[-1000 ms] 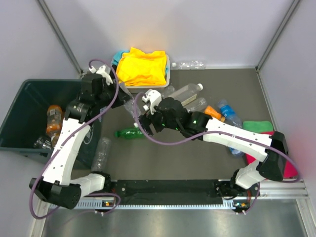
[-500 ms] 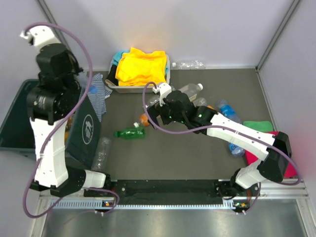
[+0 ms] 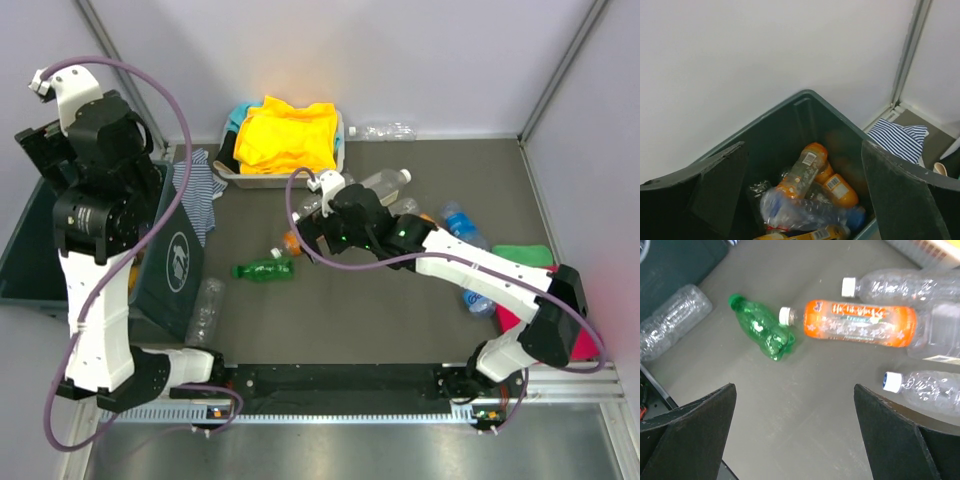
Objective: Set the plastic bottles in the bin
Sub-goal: Place the plastic bottle in the trash bin, then pick up the plastic bottle at the center of the board.
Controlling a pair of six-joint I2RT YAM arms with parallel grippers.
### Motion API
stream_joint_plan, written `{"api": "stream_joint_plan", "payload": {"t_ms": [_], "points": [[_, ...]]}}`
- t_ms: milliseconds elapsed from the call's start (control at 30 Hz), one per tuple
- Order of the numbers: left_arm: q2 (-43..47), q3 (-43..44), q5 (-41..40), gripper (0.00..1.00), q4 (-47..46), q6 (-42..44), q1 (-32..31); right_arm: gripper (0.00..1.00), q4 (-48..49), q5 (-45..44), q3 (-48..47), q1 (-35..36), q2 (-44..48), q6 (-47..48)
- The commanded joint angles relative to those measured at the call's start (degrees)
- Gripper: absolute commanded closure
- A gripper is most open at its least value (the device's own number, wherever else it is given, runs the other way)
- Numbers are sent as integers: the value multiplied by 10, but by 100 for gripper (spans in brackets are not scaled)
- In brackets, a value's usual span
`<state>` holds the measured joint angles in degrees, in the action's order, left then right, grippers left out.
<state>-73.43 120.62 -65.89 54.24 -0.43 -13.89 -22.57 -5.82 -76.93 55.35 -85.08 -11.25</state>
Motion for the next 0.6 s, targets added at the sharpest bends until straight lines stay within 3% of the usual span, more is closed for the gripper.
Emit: {"api": "stream_joint_plan", "payload": {"t_ms": [0, 100, 367, 567], "points": [[-17, 17, 44, 1, 48, -41, 2, 1, -16, 20, -35, -2, -21, -8], [-35, 25, 115, 1, 79, -83, 2, 1, -23, 42, -46, -3, -39, -12], [-47, -28, 463, 1, 41, -147, 2, 1, -13, 120, -69, -2, -122, 4], [-34, -177, 656, 1, -40, -200, 1, 1, -12, 115, -66, -3, -140, -23]]}}
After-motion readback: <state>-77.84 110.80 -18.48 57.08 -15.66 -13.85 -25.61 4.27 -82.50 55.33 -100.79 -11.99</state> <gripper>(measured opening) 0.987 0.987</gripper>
